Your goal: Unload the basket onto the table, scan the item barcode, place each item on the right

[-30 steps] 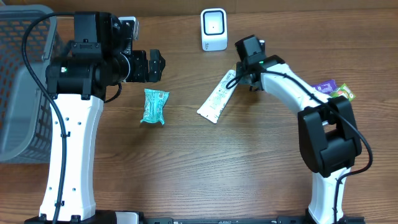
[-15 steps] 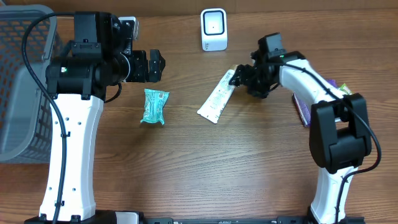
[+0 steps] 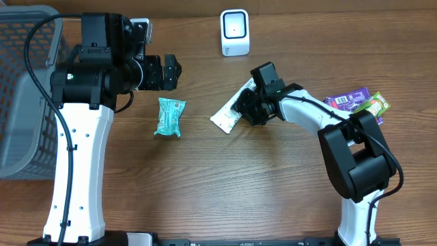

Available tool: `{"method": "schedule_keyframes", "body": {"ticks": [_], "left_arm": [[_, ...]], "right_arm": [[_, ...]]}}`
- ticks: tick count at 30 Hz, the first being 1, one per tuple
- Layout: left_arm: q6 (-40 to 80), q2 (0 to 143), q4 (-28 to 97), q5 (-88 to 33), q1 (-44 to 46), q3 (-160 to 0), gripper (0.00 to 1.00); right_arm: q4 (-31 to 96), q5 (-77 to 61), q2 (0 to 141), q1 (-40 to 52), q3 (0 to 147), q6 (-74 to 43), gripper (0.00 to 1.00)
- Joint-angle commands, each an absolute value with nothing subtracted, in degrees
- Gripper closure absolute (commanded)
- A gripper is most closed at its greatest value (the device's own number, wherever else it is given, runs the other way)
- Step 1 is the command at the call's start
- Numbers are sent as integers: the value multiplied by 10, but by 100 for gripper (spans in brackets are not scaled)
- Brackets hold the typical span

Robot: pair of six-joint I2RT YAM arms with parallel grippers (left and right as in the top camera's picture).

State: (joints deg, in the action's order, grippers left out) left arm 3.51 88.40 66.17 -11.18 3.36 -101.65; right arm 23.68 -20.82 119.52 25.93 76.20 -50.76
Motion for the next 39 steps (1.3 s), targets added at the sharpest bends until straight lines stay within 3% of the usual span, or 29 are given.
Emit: {"method": "schedule_keyframes", "body": {"ticks": [1,5,10,16,20,22,24,27,28,29,39], "left_arm": [[43,888,661,-115,34,-1023,0],[43,888,661,-115,34,-1023,0],[43,888,661,-115,34,-1023,0],[43,888,661,-115,34,-1023,0],[43,888,661,-115,34,-1023,0],[43,888,661,-115,34,-1023,0],[43,888,661,-115,34,-1023,0],[43,888,661,-115,34,-1023,0],[43,888,661,-115,34,-1023,0],[43,888,661,-115,34,-1023,0],[43,888,661,-115,34,-1023,0]], "right_arm": [[243,-149,1215,263,742,-526,96],[239,-176,1215,259,745,-480,96],[311,-310,1208,243,794,-267,96],[537,-229,1208,242,867,16,96],[568,-145,1209,242,868,74,96],[561,-119,1209,237,867,76,87],[551,-108,1209,232,867,76,71],[535,-108,1209,220,867,68,43],[529,-107,1209,213,867,45,28],[524,-110,1209,205,866,27,22],[439,-344,1210,139,767,48,21]]}}
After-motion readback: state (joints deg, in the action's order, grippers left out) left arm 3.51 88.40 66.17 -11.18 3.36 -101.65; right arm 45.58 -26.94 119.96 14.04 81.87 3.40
